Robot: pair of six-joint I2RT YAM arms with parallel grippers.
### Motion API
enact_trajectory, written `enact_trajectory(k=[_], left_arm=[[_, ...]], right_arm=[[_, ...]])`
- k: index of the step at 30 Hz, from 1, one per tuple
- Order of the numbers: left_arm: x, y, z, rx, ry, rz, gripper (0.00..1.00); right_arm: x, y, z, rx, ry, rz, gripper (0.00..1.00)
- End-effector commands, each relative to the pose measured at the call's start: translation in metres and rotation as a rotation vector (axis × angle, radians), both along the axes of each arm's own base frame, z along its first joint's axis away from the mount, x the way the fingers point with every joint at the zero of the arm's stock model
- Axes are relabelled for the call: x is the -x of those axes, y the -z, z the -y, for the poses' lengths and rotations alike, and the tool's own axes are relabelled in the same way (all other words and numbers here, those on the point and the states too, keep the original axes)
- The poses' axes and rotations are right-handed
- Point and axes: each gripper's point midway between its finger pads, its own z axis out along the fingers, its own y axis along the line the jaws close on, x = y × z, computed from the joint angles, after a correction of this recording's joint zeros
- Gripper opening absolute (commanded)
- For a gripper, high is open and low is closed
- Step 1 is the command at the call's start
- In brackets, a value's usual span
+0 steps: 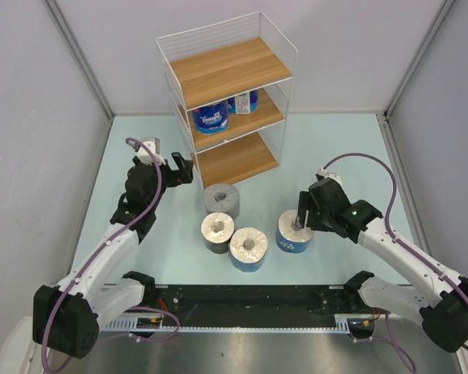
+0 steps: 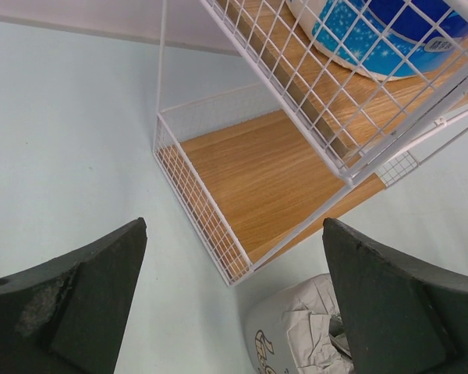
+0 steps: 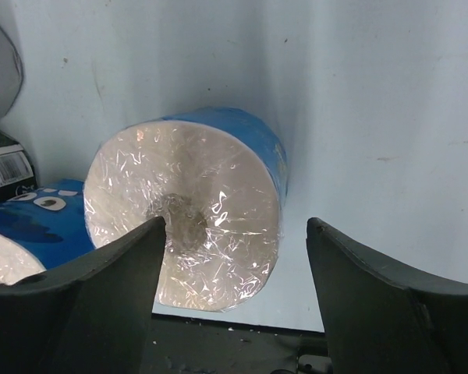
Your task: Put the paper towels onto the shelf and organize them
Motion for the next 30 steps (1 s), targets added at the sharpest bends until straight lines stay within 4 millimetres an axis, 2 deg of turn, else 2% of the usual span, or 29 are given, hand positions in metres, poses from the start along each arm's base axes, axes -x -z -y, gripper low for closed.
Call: enact_trajectory(k=[1,7,12,14,16,19,21,22,24,26,27,29,30], left_arm=[[-0.002,-0.034,0.000,0.033,0.000,0.073,1.00],[-0.002,-0.034,0.000,0.031,0.000,0.073,1.00],[-0.002,-0.033,0.000,0.031,-0.003,0.070,1.00],[-0.002,-0.033,0.001,0.034,0.001,0.071,1.00],[-0.002,-0.032,0.001,0.037,0.005,0.068,1.00],[-0.003,-0.032,0.002,0.039,0.005,0.068,1.00],[-0.003,-0.033,0.002,0.039,0.008,0.069,1.00],[-0.003,-0.032,0.002,0.040,0.007,0.068,1.00],[-0.003,-0.031,0.003,0.043,0.011,0.066,1.00],[-0.004,-0.030,0.006,0.049,0.024,0.061,1.00],[-0.005,-0.030,0.007,0.050,0.026,0.059,1.00],[-0.005,-0.029,0.009,0.050,0.034,0.053,1.00],[-0.005,-0.029,0.009,0.051,0.034,0.052,1.00]], right_arm=[[-0.004,0.005,-0.004,-0.031,0.012,0.010,0.76],[-0.001,0.022,-0.001,-0.003,0.013,-0.019,0.73],[-0.002,0.031,-0.007,-0.017,0.002,-0.037,0.64],[-0.003,0.027,-0.017,-0.065,-0.020,-0.030,0.55],[-0.004,0.019,-0.029,-0.127,-0.048,-0.021,0.50],[-0.013,-0.003,-0.041,-0.217,-0.059,0.051,0.44],[-0.022,-0.018,-0.041,-0.240,-0.027,0.104,0.43],[-0.033,-0.030,-0.036,-0.228,0.007,0.151,0.43],[-0.046,-0.038,-0.035,-0.215,0.034,0.193,0.43],[-0.067,-0.056,-0.037,-0.232,0.063,0.270,0.44],[-0.076,-0.053,-0.040,-0.221,0.059,0.274,0.43],[-0.098,-0.069,-0.050,-0.248,0.059,0.341,0.43],[-0.106,-0.064,-0.054,-0.231,0.054,0.344,0.42]])
